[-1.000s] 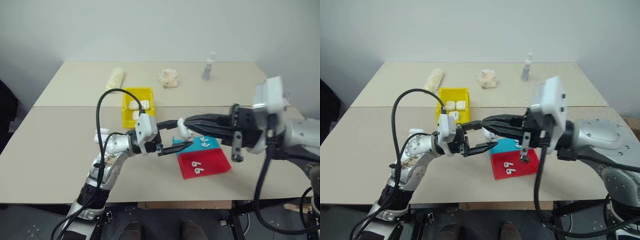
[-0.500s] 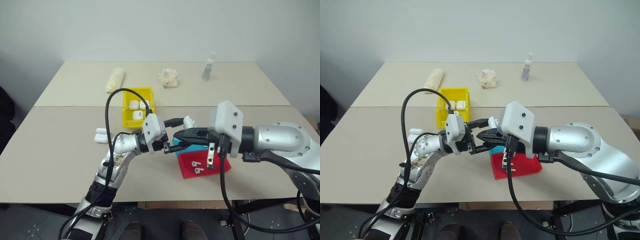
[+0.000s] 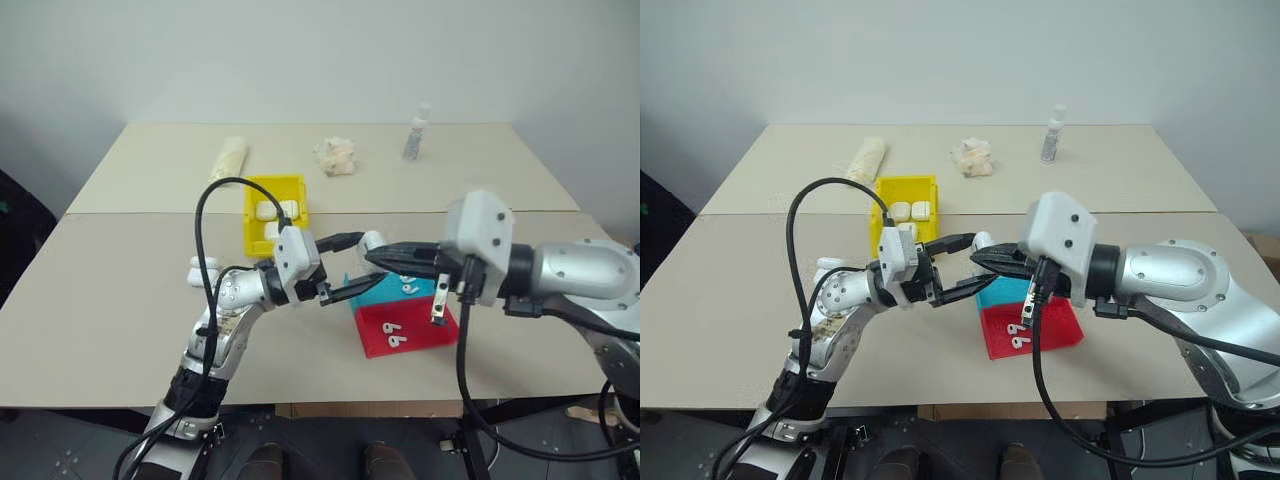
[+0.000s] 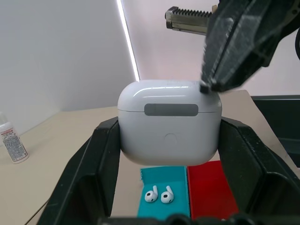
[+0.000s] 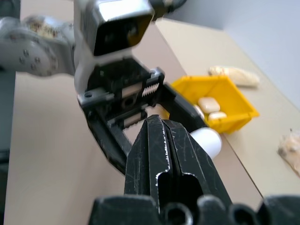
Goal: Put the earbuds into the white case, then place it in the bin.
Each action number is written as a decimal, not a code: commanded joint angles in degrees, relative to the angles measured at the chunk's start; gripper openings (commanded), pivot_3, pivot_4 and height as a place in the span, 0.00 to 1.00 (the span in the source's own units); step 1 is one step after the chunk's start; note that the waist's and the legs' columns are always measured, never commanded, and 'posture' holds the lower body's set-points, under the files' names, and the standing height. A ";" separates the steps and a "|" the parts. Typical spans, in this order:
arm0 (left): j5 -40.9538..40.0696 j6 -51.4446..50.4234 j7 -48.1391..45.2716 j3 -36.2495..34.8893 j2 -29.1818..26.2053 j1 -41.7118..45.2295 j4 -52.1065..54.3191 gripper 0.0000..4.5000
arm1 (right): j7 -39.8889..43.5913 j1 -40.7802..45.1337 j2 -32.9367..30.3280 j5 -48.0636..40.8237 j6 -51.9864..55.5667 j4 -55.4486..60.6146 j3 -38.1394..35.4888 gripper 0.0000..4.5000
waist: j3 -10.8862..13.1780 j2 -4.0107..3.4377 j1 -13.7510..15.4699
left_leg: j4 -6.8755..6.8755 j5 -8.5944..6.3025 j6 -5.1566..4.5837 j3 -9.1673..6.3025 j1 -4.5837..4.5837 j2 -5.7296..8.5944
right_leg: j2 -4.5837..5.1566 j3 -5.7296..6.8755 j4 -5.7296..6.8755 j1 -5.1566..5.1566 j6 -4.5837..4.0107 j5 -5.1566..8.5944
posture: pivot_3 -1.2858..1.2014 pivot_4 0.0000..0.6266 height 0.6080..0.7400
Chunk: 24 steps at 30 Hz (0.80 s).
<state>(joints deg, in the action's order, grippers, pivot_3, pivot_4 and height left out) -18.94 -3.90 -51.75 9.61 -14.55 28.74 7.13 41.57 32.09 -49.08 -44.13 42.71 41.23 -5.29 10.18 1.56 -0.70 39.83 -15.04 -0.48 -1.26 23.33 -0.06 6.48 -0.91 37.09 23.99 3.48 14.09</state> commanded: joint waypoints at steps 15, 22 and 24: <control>13.06 -11.14 32.89 -11.96 -1.95 9.87 -0.17 0.62 | 0.33 -5.08 0.92 -0.62 -2.50 -6.79 -6.38 0.01 | -0.02 0.04 0.11 | 0.01 0.00 0.00 0.01 -0.01 0.03 | 0.01 0.00 0.03 -0.04 0.03 -0.02 | 0.52 0.24 1.00; 16.23 -14.89 36.86 -10.58 -1.55 14.53 -10.70 0.62 | -2.38 -9.57 0.10 -0.43 -1.08 -4.82 -8.45 0.01 | -0.02 0.04 0.24 | 0.01 0.01 0.01 0.00 0.07 0.06 | 0.03 0.03 0.05 -0.01 0.06 -0.04 | 0.52 0.24 1.00; 18.32 -11.89 37.36 -8.79 -1.23 15.76 -15.18 0.62 | -3.43 -10.63 -0.37 0.22 -0.51 -3.98 -8.40 0.01 | -0.02 0.04 0.49 | 0.01 0.01 0.02 0.00 0.09 0.06 | 0.03 0.05 0.05 0.00 0.06 -0.04 | 0.52 0.24 1.00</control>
<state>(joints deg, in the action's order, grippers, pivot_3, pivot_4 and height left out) -2.15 -18.82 -14.81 -0.36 -15.95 42.06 -7.17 39.22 21.41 -48.49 -44.12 41.87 34.88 -11.63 10.16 1.60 -0.22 39.85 -15.02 -0.45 -1.24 23.42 0.02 6.52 -0.86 37.14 23.99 3.54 14.05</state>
